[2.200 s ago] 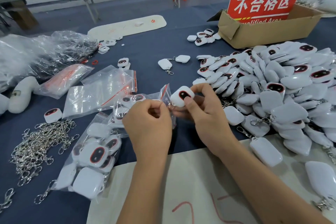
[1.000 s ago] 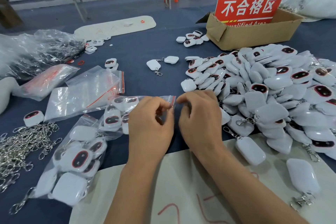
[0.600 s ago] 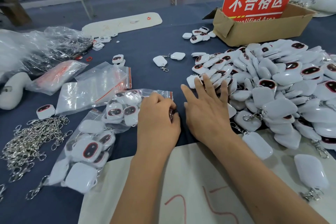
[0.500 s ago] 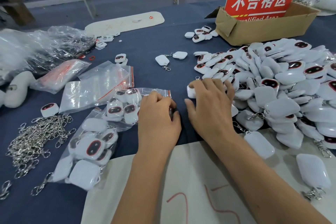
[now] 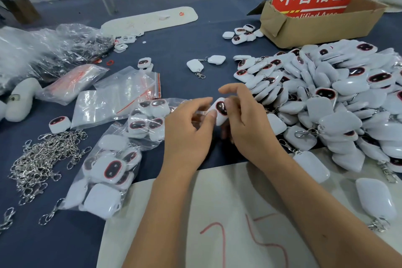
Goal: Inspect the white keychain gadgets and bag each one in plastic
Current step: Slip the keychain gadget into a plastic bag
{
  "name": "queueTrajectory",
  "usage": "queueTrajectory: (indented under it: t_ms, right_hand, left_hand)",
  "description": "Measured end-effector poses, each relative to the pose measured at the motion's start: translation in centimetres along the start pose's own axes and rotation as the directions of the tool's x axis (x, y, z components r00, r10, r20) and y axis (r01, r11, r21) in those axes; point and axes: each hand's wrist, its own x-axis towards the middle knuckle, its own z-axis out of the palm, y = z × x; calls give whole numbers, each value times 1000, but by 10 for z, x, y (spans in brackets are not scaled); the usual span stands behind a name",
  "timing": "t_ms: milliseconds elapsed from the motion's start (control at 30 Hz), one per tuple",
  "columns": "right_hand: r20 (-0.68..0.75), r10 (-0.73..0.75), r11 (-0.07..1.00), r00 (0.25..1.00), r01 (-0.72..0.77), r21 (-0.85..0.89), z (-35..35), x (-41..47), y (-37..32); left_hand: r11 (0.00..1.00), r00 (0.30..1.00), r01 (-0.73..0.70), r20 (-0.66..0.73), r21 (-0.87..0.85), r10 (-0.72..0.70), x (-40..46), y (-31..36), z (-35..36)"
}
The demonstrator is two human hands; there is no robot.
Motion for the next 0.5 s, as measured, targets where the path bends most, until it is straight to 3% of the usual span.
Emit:
queueTrajectory:
  t_ms: [100,267,500]
  right_hand:
    - [52,124,963,991,-133,236,0,1,0]
    - [30,265,861,964,-251,442,4,0,-1]
    - [39,192,910,981,-193,367,4,2,0]
  left_hand:
    - [998,999,41,11,-55,-40,1,3,0]
    - [975,987,157,-8,-156,-160,1,3,-2]
    - [958,981,196,29,-209,-194,0,4,-3]
